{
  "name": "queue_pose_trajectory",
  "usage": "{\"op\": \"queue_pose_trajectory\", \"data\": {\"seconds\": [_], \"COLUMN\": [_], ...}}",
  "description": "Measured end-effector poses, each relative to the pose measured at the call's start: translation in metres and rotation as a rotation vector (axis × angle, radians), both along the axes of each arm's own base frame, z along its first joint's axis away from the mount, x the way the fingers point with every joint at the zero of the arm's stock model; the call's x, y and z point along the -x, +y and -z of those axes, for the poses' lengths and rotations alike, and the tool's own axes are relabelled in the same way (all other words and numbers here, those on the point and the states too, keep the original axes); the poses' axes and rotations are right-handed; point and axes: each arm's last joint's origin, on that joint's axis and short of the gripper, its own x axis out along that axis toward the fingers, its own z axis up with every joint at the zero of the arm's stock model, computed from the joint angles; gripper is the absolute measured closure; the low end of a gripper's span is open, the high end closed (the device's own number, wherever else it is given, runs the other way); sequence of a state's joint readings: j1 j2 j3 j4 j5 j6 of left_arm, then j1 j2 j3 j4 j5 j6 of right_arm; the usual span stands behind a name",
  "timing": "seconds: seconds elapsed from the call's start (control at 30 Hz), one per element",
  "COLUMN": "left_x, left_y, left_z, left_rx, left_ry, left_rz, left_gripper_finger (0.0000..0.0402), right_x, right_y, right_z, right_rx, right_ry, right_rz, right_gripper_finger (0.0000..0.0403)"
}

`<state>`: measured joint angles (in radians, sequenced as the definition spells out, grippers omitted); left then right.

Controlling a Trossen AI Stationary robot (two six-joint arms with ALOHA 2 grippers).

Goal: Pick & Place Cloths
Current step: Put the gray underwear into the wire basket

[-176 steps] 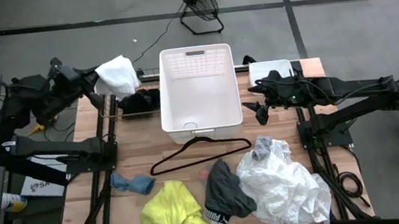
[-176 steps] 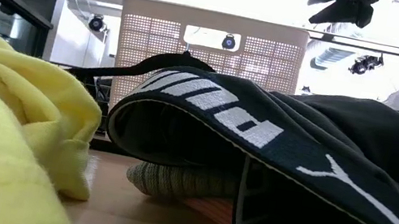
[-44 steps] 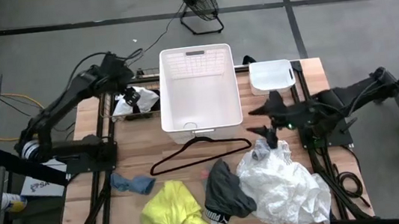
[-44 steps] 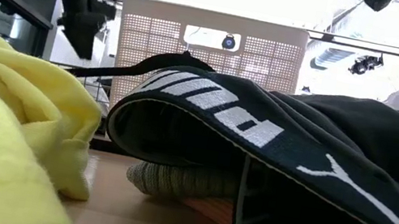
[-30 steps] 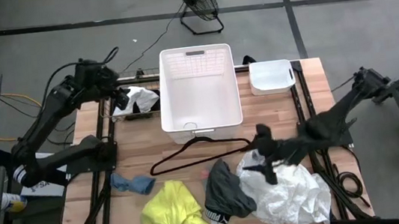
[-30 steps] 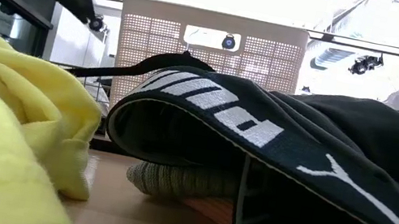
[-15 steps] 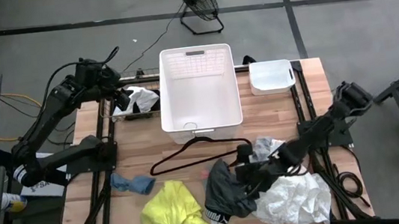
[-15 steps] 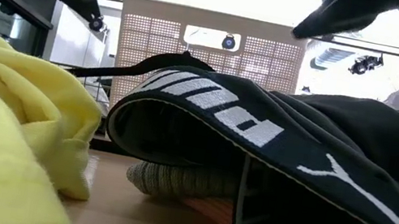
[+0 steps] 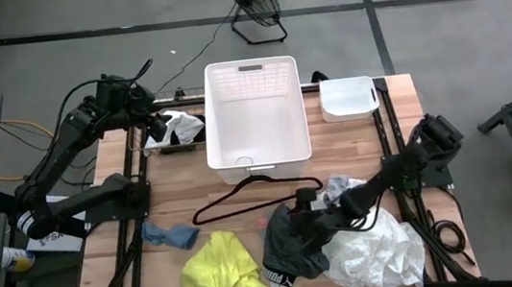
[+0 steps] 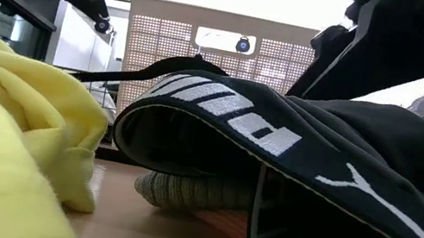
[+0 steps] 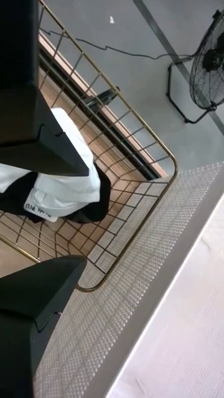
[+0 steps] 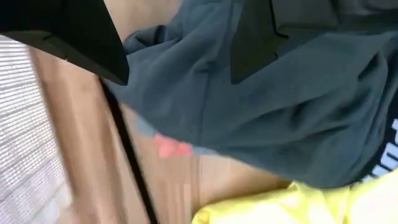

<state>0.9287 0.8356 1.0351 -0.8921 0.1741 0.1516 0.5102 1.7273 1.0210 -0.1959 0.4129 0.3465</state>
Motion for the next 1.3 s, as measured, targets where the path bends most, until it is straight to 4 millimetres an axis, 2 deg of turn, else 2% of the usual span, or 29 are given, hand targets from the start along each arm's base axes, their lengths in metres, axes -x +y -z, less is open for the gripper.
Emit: {"op": "queue_pose_trajectory", "data": {"seconds": [0.27, 0.4, 0.53, 0.93, 1.1, 1.3], "left_x": [0.0, 0.0, 0.0, 0.0, 0.0, -0.001], "left_y": [0.0, 0.0, 0.0, 0.0, 0.0, -0.001], "left_z": [0.0, 0.0, 0.0, 0.0, 0.0, 0.0], "left_rx": [0.0, 0.0, 0.0, 0.002, 0.002, 0.014], "left_ry": [0.0, 0.0, 0.0, -0.001, -0.002, -0.019], "left_rz": [0.0, -0.001, -0.001, -0.003, -0.003, 0.02], "left_gripper_finger": [0.0187, 0.0187, 0.0187, 0.0187, 0.0187, 0.0187], "right_x": [-0.004, -0.005, -0.004, -0.003, -0.002, -0.001], "right_y": [-0.002, -0.004, -0.005, -0.003, -0.002, -0.004], "right_z": [0.012, 0.011, 0.011, 0.01, -0.003, -0.035], "right_rx": [-0.023, -0.04, -0.051, -0.116, -0.151, -0.167], "right_ry": [0.044, 0.039, 0.051, 0.093, 0.06, -0.048], "right_rz": [0.005, 0.034, 0.024, -0.038, -0.052, -0.04], "right_gripper_finger": [0.0132, 0.0154, 0.0205, 0.0388, 0.0398, 0.0399]}}
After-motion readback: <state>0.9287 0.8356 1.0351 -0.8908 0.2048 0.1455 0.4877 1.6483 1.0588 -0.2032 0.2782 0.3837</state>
